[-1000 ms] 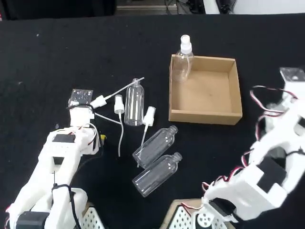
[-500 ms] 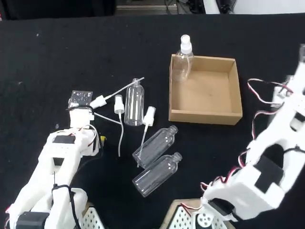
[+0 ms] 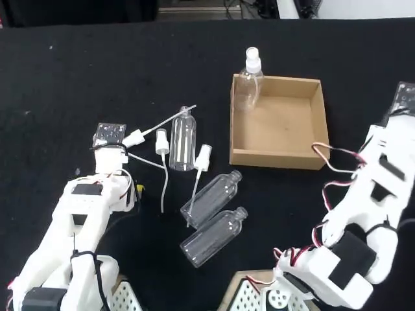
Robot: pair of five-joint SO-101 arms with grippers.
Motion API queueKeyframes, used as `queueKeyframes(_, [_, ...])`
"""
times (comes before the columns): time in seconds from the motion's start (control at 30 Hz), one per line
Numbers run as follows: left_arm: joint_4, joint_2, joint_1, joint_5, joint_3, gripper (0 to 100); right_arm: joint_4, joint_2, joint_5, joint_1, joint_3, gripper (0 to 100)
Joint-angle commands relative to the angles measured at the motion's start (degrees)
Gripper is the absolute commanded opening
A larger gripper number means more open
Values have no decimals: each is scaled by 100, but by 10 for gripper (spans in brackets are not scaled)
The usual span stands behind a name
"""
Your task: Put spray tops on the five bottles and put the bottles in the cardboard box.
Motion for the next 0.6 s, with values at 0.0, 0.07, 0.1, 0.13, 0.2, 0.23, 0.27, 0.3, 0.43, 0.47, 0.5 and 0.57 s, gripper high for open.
queueKeyframes(0.0, [-53, -70, 13, 18, -48, 220, -712, -40, -35, 105, 40, 11])
queueKeyframes(0.07, [-53, -70, 13, 18, -48, 220, -870, 171, -35, 105, 48, 11])
queueKeyframes(0.1, [-53, -70, 13, 18, -48, 220, -949, 286, -35, 105, 48, 11])
queueKeyframes(0.13, [-53, -70, 13, 18, -48, 220, -1029, 391, -114, 105, 48, 11])
queueKeyframes(0.2, [-53, -70, 13, 18, -48, 220, -1240, 576, -624, 264, 75, 11])
queueKeyframes(0.23, [-53, -70, 13, 18, -48, 220, -1363, 646, -1081, 378, 66, 11])
queueKeyframes(0.27, [-53, -70, 13, 18, -48, 220, -1521, 716, -1512, 484, 57, 11])
queueKeyframes(0.3, [-53, -70, 13, 18, -48, 220, -1732, 796, -1864, 589, 57, 11])
queueKeyframes(0.43, [-53, -70, 13, 18, -57, 220, -2435, 1068, -2031, 756, 75, 14])
queueKeyframes(0.47, [-53, -70, 13, 18, -57, 220, -2558, 1147, -2040, 765, 66, 15])
queueKeyframes(0.5, [-53, -70, 13, 18, -57, 220, -2699, 1235, -2040, 774, 57, 15])
queueKeyframes(0.57, [-53, -70, 13, 18, -57, 220, -2980, 1420, -2040, 774, 57, 15])
